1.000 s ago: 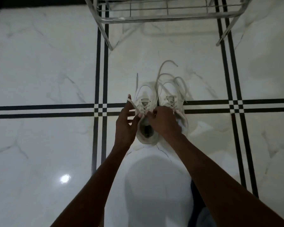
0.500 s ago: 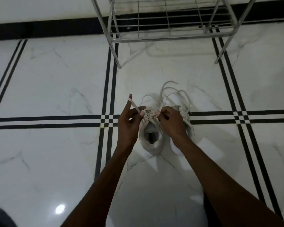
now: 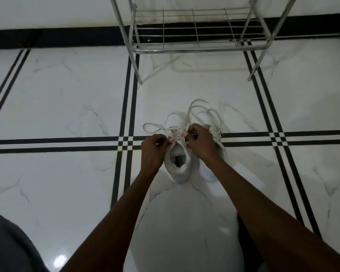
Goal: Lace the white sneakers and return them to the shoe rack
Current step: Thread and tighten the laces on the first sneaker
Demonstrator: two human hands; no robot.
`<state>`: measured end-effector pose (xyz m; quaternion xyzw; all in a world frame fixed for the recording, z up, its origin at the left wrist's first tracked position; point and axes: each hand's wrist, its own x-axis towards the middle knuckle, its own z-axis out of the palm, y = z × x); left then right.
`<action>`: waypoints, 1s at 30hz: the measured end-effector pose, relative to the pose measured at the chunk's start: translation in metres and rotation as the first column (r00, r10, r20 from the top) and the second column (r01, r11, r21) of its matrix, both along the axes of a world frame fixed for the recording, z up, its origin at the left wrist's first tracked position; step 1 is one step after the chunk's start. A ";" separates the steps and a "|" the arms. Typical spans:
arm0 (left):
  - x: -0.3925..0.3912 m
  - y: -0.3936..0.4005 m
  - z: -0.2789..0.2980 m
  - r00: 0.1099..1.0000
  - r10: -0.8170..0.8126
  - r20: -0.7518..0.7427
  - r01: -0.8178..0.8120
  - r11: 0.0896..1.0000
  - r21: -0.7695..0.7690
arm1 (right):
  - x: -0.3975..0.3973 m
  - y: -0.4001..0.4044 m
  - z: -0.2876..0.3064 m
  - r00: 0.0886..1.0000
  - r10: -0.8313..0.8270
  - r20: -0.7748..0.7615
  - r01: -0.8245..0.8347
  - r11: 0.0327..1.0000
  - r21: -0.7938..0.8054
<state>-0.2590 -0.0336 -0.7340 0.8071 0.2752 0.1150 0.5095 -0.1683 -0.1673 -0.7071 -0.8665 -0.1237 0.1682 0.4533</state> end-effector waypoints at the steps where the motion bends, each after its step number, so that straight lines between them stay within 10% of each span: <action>1: -0.002 0.001 -0.001 1.000 0.000 -0.004 0.000 1.000 0.030 | -0.002 0.000 0.000 1.000 0.004 0.030 -0.004 1.000 -0.006; 12: -0.011 -0.013 -0.007 0.999 0.041 0.003 -0.041 0.992 0.116 | -0.020 0.009 -0.003 0.993 -0.065 0.103 0.085 0.973 -0.215; 21: 0.000 0.003 0.042 0.981 0.053 0.188 -0.006 0.970 -0.244 | 0.002 0.013 0.013 0.945 -0.101 -0.311 0.186 0.949 0.256; 26: 0.012 0.019 0.062 0.966 -0.151 0.211 0.179 0.976 -0.124 | 0.001 0.017 0.039 0.840 0.472 -0.269 -0.464 0.881 0.097; 30: 0.006 0.021 0.052 0.974 -0.197 0.116 0.221 0.941 -0.256 | 0.010 0.015 0.046 0.854 0.501 -0.142 -0.506 0.862 -0.002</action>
